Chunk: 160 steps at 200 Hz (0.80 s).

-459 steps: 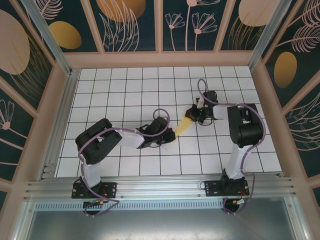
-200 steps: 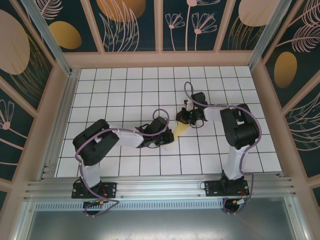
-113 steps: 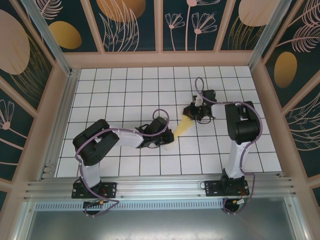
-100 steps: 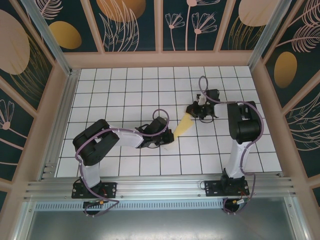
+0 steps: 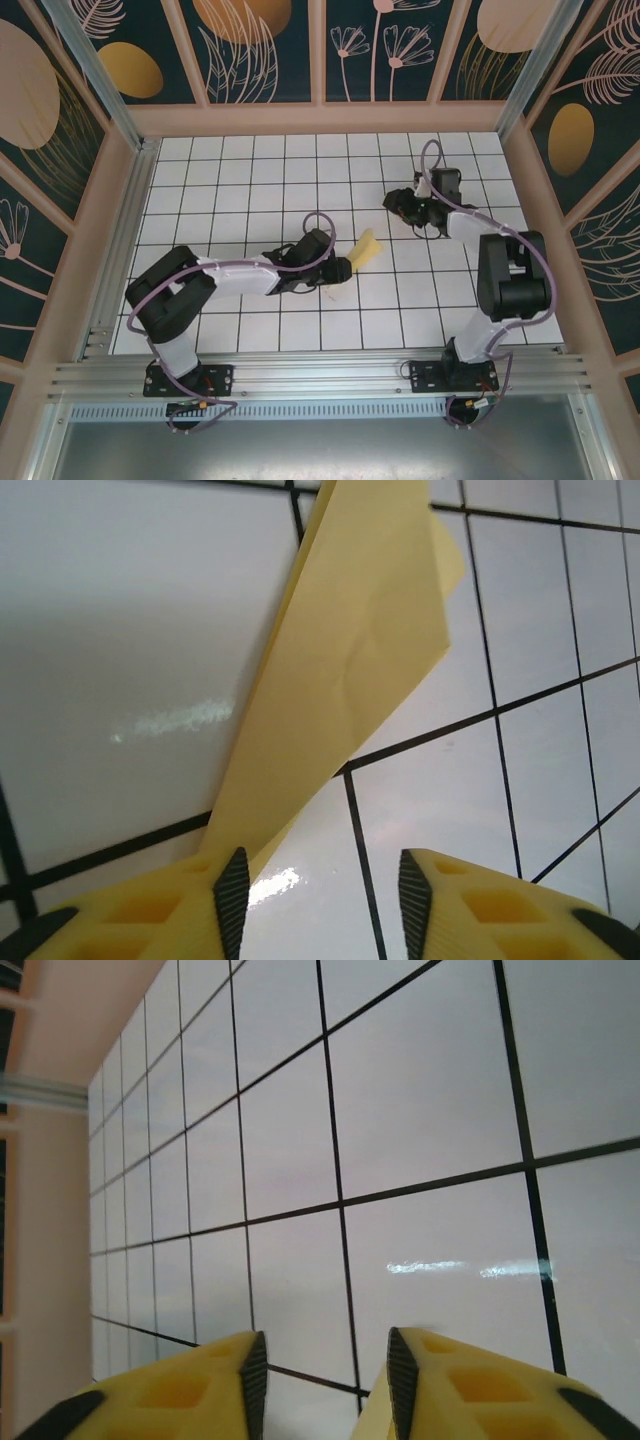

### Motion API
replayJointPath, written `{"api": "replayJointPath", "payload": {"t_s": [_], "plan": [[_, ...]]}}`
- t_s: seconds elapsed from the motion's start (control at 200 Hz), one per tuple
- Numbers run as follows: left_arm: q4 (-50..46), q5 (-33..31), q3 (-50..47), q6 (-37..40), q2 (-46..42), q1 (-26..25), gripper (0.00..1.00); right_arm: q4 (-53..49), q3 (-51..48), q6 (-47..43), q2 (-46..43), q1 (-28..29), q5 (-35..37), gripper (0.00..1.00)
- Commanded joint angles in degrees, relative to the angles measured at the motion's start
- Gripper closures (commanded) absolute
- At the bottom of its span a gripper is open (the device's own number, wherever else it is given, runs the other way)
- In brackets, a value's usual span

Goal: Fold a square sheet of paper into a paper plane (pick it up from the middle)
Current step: Turn over a paper plane at the center of the table.

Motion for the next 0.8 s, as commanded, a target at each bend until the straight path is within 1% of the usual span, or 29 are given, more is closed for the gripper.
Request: {"api": "replayJointPath", "payload": {"t_s": [0.0, 0.06, 0.18, 0.235, 0.315, 0.4, 0.455, 0.55, 0.59, 0.686, 0.751, 0.796], "plan": [[-6.4, -8.7, 3.6, 9.3, -2.7, -2.1, 0.48, -6.0, -4.8, 2.7, -5.3, 0.2, 4.4, 0.47], [-10.8, -13.4, 7.3, 13.0, -1.6, -3.4, 0.43, -6.9, -7.1, 3.6, -7.6, 0.2, 5.5, 0.37], [-18.6, -19.6, 14.9, 19.9, 4.5, -4.7, 0.39, -8.5, -9.7, 4.2, -11.0, -0.1, 7.6, 0.27], [-20.5, -20.2, 18.0, 22.3, 6.8, -4.7, 0.38, -8.9, -10.4, 4.4, -11.9, -0.5, 8.2, 0.23], [-21.8, -18.2, 21.6, 26.0, 9.9, -4.7, 0.37, -9.5, -11.0, 4.6, -13.0, -1.0, 8.5, 0.19], [-24.6, -18.1, 25.2, 27.6, 13.2, -4.6, 0.37, -9.9, -11.6, 4.9, -14.1, -1.7, 8.5, 0.15], [-26.6, -18.9, 27.4, 28.1, 14.9, -4.5, 0.38, -10.1, -11.9, 4.9, -14.8, -2.0, 8.6, 0.14], [-28.0, -17.1, 29.4, 28.2, 17.2, -3.8, 0.45, -10.7, -11.9, 4.8, -15.6, -2.1, 8.5, 0.13], [-28.3, -16.5, 29.8, 27.6, 17.7, -3.4, 0.5, -10.9, -11.8, 4.8, -15.9, -2.2, 8.6, 0.13], [-28.5, -14.4, 29.6, 25.8, 18.4, -1.9, 0.64, -11.4, -12.0, 4.8, -16.5, -2.1, 8.6, 0.13], [-27.6, -13.0, 28.7, 24.7, 18.2, -1.2, 0.78, -11.8, -11.8, 4.7, -17.0, -2.1, 8.3, 0.13], [-26.7, -12.2, 28.0, 23.5, 17.6, -0.7, 0.85, -12.1, -11.7, 4.7, -17.2, -2.1, 8.1, 0.14]]}}
